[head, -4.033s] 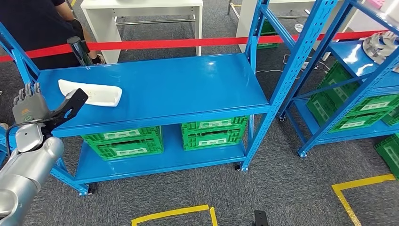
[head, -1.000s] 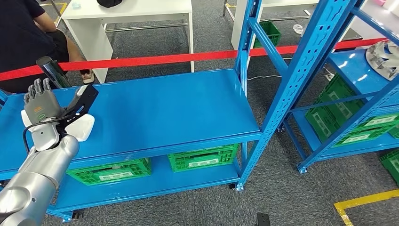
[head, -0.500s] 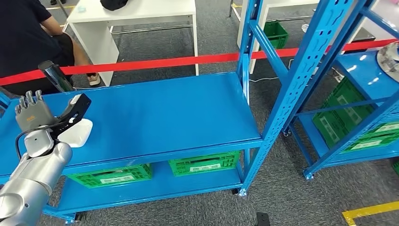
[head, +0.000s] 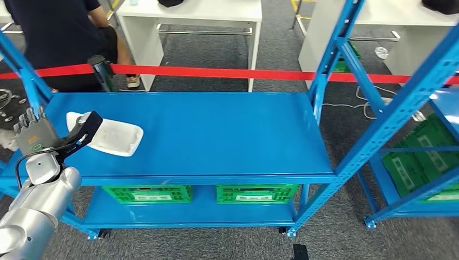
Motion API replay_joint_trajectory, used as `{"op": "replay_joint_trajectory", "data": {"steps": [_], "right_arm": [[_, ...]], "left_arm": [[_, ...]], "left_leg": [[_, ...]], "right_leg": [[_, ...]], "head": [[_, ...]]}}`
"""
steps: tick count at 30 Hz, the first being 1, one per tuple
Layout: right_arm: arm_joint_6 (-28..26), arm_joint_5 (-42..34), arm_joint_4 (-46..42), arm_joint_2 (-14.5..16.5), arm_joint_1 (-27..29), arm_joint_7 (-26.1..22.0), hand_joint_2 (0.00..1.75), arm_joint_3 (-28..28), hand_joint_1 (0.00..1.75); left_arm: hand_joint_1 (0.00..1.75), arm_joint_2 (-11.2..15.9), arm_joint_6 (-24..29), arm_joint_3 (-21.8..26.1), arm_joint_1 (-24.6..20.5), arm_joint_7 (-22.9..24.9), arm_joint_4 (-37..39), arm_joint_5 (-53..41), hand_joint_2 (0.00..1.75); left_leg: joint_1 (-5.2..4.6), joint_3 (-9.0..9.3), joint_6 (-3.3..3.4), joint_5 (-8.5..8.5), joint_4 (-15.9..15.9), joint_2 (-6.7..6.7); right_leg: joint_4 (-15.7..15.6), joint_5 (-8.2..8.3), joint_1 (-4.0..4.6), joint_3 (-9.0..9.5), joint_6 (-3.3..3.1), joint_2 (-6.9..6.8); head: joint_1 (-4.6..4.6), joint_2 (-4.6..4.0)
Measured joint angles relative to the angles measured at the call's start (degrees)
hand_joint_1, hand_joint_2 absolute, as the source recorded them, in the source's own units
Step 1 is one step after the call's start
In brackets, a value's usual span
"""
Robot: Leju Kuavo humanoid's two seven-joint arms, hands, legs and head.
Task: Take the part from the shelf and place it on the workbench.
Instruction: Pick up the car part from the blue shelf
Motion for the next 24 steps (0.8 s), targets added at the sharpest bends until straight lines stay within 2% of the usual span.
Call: {"op": "replay_joint_trajectory", "data": {"steps": [1, 2, 3, 5, 7, 9, 13, 16, 24], "right_arm": [[-0.04, -0.16, 0.0, 0.0, 0.04, -0.02, 0.0, -0.17, 0.0], [-0.07, -0.28, 0.0, 0.0, 0.03, -0.04, 0.0, -0.36, 0.0], [-0.07, -0.32, 0.0, 0.0, 0.0, -0.07, 0.0, -0.55, 0.0], [-0.03, -0.28, 0.0, -0.05, -0.08, -0.21, 0.0, -0.82, 0.0], [0.08, -0.19, 0.0, -0.15, -0.22, -0.41, 0.0, -1.06, 0.0], [0.22, -0.06, 0.0, -0.19, -0.31, -0.55, 0.0, -1.23, 0.0], [0.42, 0.33, 0.0, -0.19, -0.33, -0.68, 0.0, -1.4, 0.0], [0.6, 0.59, 0.0, -0.19, -0.33, -0.68, 0.0, -1.46, 0.0], [1.2, 0.72, 0.0, -0.19, -0.35, -0.79, 0.0, -1.82, 0.0]], "left_arm": [[0.0, -0.32, 0.08, 0.03, 0.09, -1.18, 0.01, 0.16, 0.0], [0.0, -0.6, 0.24, 0.12, 0.18, -2.68, 0.01, 0.45, 0.0], [0.0, -0.84, 0.52, 0.25, 0.23, -4.33, -0.04, 0.76, 0.0], [0.0, -1.29, 1.37, 0.53, 0.22, -8.5, -0.26, 1.28, 0.87], [0.0, -1.64, 2.36, 0.76, 0.21, -13.42, -0.52, 1.47, 1.75], [0.0, -1.87, 3.3, 0.9, 0.27, -17.16, -0.63, 0.71, 1.75], [0.0, -2.39, 4.3, 0.89, 0.3, -21.24, -0.92, -0.85, 0.0], [0.0, -2.72, 4.02, 0.89, 0.28, -23.84, -1.17, -0.84, 0.0], [0.0, -3.74, 3.86, 0.48, 0.49, -26.58, -1.57, -3.66, 0.0]], "left_leg": [[-0.13, 0.01, 0.14, -0.06, 0.06, -0.48], [-0.27, 0.04, 0.21, -0.12, 0.14, -0.98], [-0.41, 0.1, 0.26, -0.19, 0.23, -1.38], [-0.64, 0.24, 0.22, -0.35, 0.37, -1.92], [-0.89, 0.25, -0.1, -0.54, 0.48, -2.25], [-1.08, 0.23, -0.29, -0.68, 0.53, -2.3], [-1.09, 0.53, -0.5, -0.59, 0.18, -1.91], [-1.1, 0.69, -0.67, -0.53, -0.06, -1.81], [-1.02, 0.74, -0.83, -0.46, -0.19, -1.83]], "right_leg": [[2.81, -0.56, 0.1, -1.7, -0.09, 0.23], [3.49, 0.07, 0.22, -2.46, -0.27, 0.36], [2.0, 1.66, 0.34, -2.19, -0.56, 0.43], [-5.46, 5.77, 0.67, 0.74, -1.44, 0.64], [-11.03, 7.75, 0.95, 3.16, -2.03, 0.73], [-12.19, 7.98, 1.04, 3.7, -1.97, 0.74], [-12.24, 8.14, 1.07, 3.76, -2.12, 1.08], [-12.24, 8.12, 1.06, 3.76, -2.29, 1.16], [-12.24, 8.09, 1.03, 3.79, -2.44, 1.13]], "head": [[0.02, 0.0], [0.04, 0.0], [0.05, 0.0], [0.04, 0.0], [0.04, 0.0], [0.05, 0.0], [0.04, 0.01], [0.03, 0.01], [0.04, 0.01]]}}
